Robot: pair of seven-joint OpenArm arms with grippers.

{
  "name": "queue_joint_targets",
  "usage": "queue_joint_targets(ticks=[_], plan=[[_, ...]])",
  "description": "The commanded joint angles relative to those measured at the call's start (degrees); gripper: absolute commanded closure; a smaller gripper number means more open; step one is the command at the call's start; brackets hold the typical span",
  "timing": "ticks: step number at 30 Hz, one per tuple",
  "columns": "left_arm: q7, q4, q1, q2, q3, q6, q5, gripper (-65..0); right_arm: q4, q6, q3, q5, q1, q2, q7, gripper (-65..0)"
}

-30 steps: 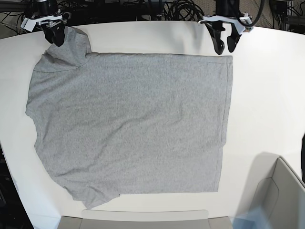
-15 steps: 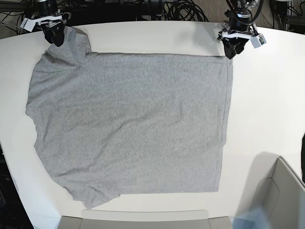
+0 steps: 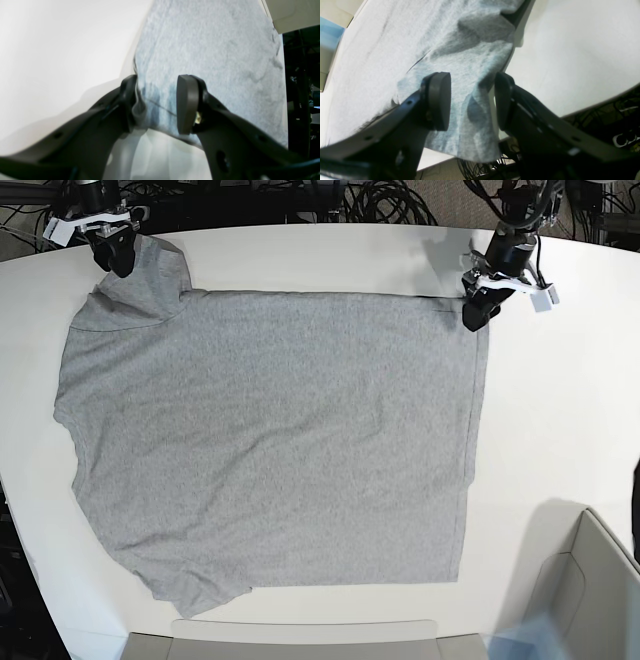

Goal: Fold the T-shirt properly
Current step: 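Lower both grippers and pinch the shirt's shoulder-side edge corners, then lift the edge with both grippers and pull it toward the hem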

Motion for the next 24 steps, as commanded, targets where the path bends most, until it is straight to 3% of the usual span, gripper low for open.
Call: queue_joint_targets(ticks=[1, 3, 5, 10, 17, 21, 24], plan=[[1.7, 0.1, 0.6, -0.3, 0.0, 0.6, 0.3, -24.9, -0.6, -2.4, -0.1, 0.0, -1.1, 0.4, -3.6, -28.7], [1.8, 0.1, 0.6, -0.3, 0.2, 0.5, 0.3, -23.7, -0.5, -2.4, -0.3, 0.0, -1.1, 0.4, -3.6, -28.4], [2.1, 0.1, 0.6, -0.3, 0.3, 0.4, 0.4, -18.2, -0.3, -2.4, -0.5, -0.1, -1.1, 0.4, -3.7, -23.5], [2.1, -0.9, 0.6, -0.5, 0.2, 0.7, 0.4, 0.0, -0.2, -2.4, -0.1, 0.0, -1.1, 0.4, -3.7, 0.0], [1.7, -0.9, 2.5, -0.6, -0.6, 0.2, 0.4, 0.0, 1.4, -2.4, 3.3, 0.2, -4.3, -0.4, -3.1, 0.0], [1.7, -0.5, 5.3, -0.6, -3.0, 0.0, 0.3, 0.0, 5.1, -2.3, 7.9, -0.1, -6.9, -3.6, -3.1, 0.0], [1.7, 1.8, 7.9, -0.6, -4.9, -2.7, 0.3, 0.0, 7.3, -0.2, 10.0, -0.1, -8.3, -4.2, -3.5, 0.0]])
